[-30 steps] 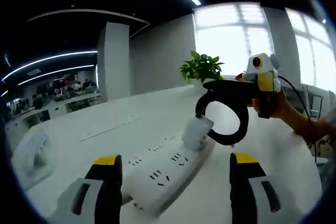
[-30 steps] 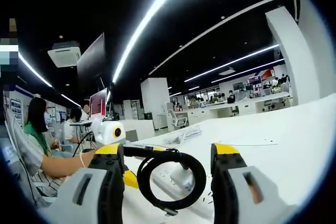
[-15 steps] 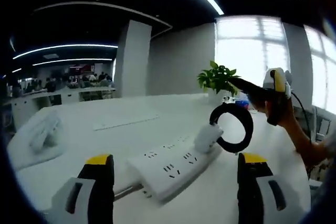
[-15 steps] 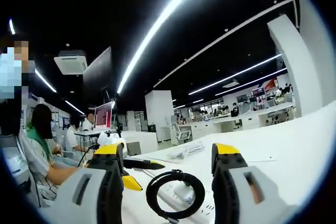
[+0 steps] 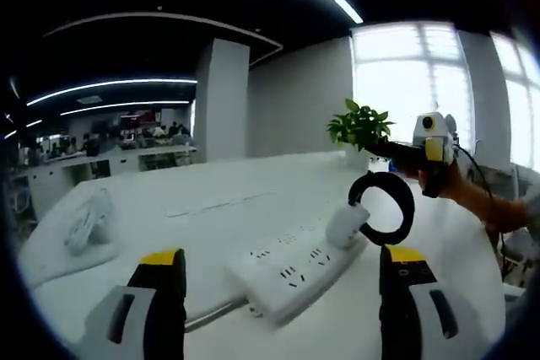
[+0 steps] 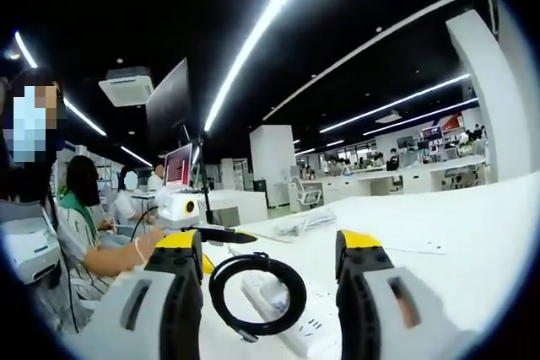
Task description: Straighten the power strip on the desk, plug the charger into it
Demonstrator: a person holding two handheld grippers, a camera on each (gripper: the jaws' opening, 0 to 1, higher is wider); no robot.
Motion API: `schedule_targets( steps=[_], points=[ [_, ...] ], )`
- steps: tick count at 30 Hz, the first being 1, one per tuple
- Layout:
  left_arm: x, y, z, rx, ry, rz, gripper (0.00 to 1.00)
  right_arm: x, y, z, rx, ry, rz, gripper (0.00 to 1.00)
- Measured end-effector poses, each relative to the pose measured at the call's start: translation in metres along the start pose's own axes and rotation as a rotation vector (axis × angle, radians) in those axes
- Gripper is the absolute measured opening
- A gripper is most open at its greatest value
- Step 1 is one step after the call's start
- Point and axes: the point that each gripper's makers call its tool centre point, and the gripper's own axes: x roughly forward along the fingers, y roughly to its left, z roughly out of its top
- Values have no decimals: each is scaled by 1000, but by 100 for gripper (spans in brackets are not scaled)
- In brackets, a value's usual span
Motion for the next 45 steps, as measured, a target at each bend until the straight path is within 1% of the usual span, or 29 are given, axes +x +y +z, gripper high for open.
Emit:
schedule_targets(
  steps=[2,4,5,9,11,13,16,20,23,26,27,31,34,38,41,45],
  points=[
    [0,0,0,-11,2,-3,96,0,-5,-10,6,37,1,58],
    [1,0,-1,-15,5,-10,96,1,-12,-19,18,74,-3,57],
    [2,-1,-1,-16,7,-12,96,1,-15,-26,11,107,-5,57],
    [3,-1,-6,-21,30,-16,96,1,-15,-47,-84,237,14,57],
    [4,-3,-11,-35,58,-28,96,3,-14,-51,-108,268,22,57],
    [4,-6,-13,-48,67,-47,96,6,-14,-52,-131,288,22,57],
    [4,-10,-15,-61,77,-70,96,9,-18,-56,-198,347,28,57],
    [5,-13,-16,-56,84,-80,96,16,-17,-56,-226,374,31,57],
    [5,-16,-16,-53,88,-91,96,20,-16,-64,-294,456,65,57],
    [7,-19,-19,-45,99,-94,95,25,-16,-69,-372,524,90,57],
    [8,-19,-20,-44,103,-93,95,27,-16,-69,-400,535,93,57],
    [11,-20,-28,-43,129,-90,95,36,-12,-66,-445,561,119,57],
    [12,-22,-30,-44,138,-93,95,42,-5,-69,-494,606,158,58],
    [14,-24,-35,-39,149,-94,94,47,2,-77,-498,653,194,57],
    [15,-25,-39,-39,163,-94,94,47,2,-78,-517,676,202,57],
    [15,-29,-41,-34,169,-102,94,48,1,-78,-530,694,209,57]
  ],
)
